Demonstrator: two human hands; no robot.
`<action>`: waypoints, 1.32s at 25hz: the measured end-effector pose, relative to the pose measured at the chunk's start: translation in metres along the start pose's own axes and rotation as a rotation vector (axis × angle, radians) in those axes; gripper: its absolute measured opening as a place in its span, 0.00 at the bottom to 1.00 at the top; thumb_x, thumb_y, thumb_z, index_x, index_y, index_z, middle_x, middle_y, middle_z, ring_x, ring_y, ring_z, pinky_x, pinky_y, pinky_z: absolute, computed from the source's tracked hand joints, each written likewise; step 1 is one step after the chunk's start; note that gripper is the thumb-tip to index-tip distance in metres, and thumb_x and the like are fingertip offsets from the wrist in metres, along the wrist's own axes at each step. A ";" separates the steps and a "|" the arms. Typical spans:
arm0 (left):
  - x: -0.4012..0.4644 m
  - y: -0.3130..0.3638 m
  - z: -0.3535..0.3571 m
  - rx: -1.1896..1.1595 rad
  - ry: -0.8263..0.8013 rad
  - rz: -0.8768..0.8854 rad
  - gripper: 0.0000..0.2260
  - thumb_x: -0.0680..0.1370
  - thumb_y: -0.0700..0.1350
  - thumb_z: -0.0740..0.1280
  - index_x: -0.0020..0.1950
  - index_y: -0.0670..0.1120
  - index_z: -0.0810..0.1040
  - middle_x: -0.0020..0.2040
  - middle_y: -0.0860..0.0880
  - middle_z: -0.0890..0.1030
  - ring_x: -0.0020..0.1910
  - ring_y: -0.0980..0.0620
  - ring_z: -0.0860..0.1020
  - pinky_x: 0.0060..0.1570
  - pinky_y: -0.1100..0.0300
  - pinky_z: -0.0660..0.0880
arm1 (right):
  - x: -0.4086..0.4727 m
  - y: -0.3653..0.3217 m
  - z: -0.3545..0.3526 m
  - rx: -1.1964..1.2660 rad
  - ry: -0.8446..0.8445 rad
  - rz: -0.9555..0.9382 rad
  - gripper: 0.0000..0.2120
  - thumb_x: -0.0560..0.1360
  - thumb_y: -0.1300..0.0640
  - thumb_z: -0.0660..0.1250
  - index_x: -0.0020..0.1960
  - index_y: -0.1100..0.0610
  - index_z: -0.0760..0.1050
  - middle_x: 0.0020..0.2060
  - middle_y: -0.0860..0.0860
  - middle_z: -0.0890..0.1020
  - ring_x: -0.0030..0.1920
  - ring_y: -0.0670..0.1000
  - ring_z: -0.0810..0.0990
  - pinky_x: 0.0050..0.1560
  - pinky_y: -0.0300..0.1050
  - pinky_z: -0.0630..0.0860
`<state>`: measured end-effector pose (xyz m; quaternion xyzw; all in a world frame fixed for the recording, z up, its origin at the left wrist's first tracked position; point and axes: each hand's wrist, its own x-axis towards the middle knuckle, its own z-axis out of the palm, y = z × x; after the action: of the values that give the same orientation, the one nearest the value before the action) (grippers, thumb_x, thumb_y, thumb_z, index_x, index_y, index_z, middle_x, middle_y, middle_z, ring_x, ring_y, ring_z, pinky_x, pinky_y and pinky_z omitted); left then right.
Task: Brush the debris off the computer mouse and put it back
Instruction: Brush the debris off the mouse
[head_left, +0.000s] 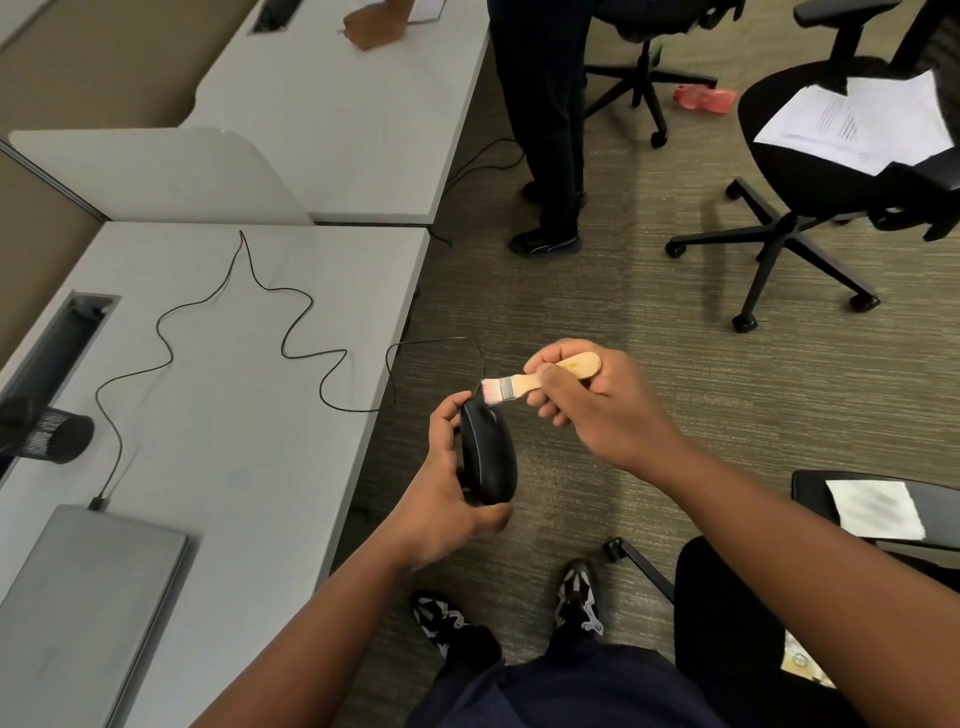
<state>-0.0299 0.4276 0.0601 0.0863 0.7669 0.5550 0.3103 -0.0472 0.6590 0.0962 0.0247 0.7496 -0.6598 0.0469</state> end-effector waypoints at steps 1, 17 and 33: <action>0.001 0.000 0.000 0.012 0.005 0.004 0.55 0.69 0.36 0.80 0.79 0.70 0.49 0.66 0.63 0.72 0.59 0.61 0.81 0.53 0.50 0.86 | 0.000 -0.001 0.002 -0.022 -0.015 -0.007 0.08 0.80 0.54 0.65 0.48 0.49 0.83 0.38 0.51 0.88 0.36 0.49 0.85 0.37 0.43 0.81; 0.002 -0.009 0.005 0.035 0.031 -0.023 0.56 0.69 0.34 0.81 0.79 0.70 0.51 0.68 0.56 0.69 0.60 0.45 0.81 0.48 0.56 0.85 | -0.001 0.001 0.006 -0.180 -0.055 -0.084 0.10 0.75 0.50 0.62 0.42 0.50 0.81 0.31 0.56 0.83 0.26 0.48 0.73 0.24 0.42 0.67; -0.003 -0.010 0.002 0.070 -0.023 -0.037 0.55 0.66 0.42 0.83 0.80 0.69 0.52 0.66 0.63 0.71 0.61 0.54 0.82 0.48 0.55 0.85 | -0.004 0.013 0.012 -0.205 -0.015 -0.133 0.09 0.80 0.52 0.63 0.47 0.51 0.81 0.32 0.57 0.83 0.26 0.48 0.73 0.25 0.41 0.67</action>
<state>-0.0244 0.4240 0.0514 0.0891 0.7839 0.5208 0.3261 -0.0419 0.6483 0.0825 -0.0350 0.8129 -0.5813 0.0111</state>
